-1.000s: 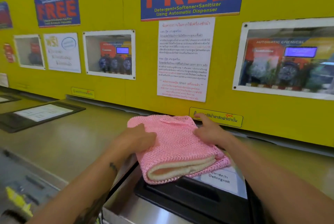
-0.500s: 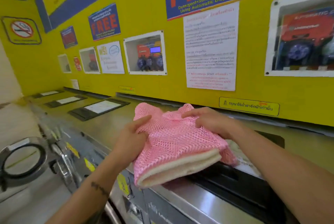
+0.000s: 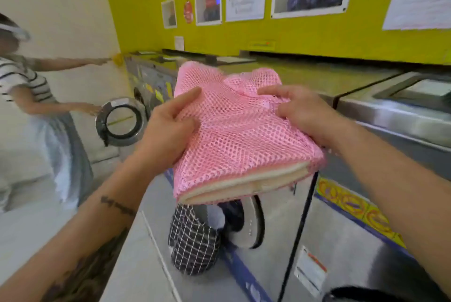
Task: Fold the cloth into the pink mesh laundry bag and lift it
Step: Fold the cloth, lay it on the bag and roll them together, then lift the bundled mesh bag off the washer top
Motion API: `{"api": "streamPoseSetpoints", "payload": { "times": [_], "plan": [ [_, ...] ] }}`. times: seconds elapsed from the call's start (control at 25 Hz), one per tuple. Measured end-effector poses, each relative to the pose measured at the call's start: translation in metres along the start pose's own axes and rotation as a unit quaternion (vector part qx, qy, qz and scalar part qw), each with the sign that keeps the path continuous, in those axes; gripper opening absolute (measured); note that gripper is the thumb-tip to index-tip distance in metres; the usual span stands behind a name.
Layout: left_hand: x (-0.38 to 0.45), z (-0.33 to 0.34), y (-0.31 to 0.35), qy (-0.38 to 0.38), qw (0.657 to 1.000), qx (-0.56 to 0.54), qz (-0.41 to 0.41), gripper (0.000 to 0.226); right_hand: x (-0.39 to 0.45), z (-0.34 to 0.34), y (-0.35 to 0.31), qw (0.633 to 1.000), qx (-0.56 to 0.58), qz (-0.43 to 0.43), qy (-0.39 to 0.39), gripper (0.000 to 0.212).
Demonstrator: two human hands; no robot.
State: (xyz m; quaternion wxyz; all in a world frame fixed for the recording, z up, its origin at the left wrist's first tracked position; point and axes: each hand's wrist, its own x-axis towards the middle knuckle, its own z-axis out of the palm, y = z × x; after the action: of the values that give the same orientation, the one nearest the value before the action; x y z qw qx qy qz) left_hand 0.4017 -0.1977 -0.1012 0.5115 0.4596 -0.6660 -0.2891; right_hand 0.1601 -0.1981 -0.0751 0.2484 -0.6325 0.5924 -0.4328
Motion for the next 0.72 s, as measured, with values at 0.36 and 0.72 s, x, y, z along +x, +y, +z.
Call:
{"api": "streamPoseSetpoints", "payload": {
  "times": [0.36, 0.72],
  "plan": [
    [-0.242, -0.121, -0.283, 0.057, 0.954, 0.067, -0.287, 0.059, -0.122, 0.356, 0.129, 0.954, 0.061, 0.155, -0.249, 0.064],
    [-0.457, -0.119, -0.499, 0.065, 0.859, 0.048, -0.505, 0.052, -0.29, 0.596, 0.309, 0.864, -0.006, 0.274, -0.422, 0.067]
  ]
}}
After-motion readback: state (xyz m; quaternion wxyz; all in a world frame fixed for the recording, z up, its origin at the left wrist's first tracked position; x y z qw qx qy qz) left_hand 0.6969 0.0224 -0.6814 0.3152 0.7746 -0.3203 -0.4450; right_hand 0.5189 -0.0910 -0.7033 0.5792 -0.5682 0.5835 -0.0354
